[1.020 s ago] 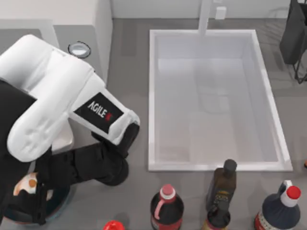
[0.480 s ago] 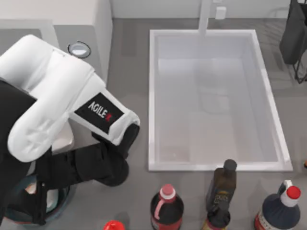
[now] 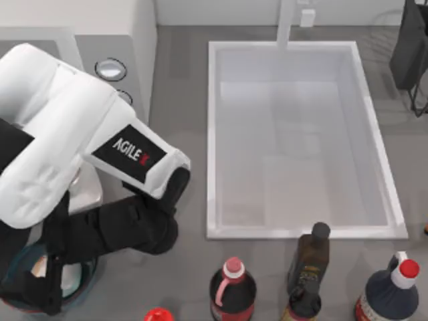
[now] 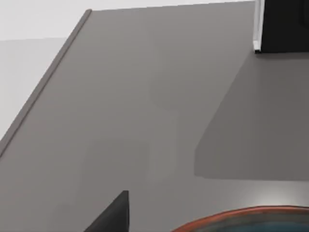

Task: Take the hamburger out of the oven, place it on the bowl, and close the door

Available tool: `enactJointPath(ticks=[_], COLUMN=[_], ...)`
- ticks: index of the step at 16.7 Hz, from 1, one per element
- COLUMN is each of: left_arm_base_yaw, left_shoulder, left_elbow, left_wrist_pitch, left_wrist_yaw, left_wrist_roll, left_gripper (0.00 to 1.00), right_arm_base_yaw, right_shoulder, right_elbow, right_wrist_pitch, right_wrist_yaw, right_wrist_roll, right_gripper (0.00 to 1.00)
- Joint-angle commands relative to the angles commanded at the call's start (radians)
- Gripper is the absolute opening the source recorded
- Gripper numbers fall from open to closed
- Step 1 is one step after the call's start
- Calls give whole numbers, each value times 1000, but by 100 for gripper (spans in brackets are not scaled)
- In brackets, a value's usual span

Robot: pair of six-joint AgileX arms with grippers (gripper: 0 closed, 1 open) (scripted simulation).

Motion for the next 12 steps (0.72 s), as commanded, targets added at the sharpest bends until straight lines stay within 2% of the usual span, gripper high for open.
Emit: enactJointPath(ticks=[3,6,9,12], left_arm_base_yaw=[35,91,160,240], left_shoulder=[-128,-337,-611,-930], left_elbow=[-70,-177,-313,-467], left_wrist_pitch=[94,239,421,629], left_wrist_yaw=[45,114,200,299], left_wrist_roll=[150,394,727,1127], left_gripper=[100,100,100,100], right_arm_base_yaw=[0,0,0,0], right_shoulder=[0,0,0,0], right_elbow=[0,0,0,0], right_wrist_pitch=[0,0,0,0], right_wrist_yaw=[0,0,0,0], right_wrist_roll=[0,0,0,0], right_gripper=[100,100,100,100])
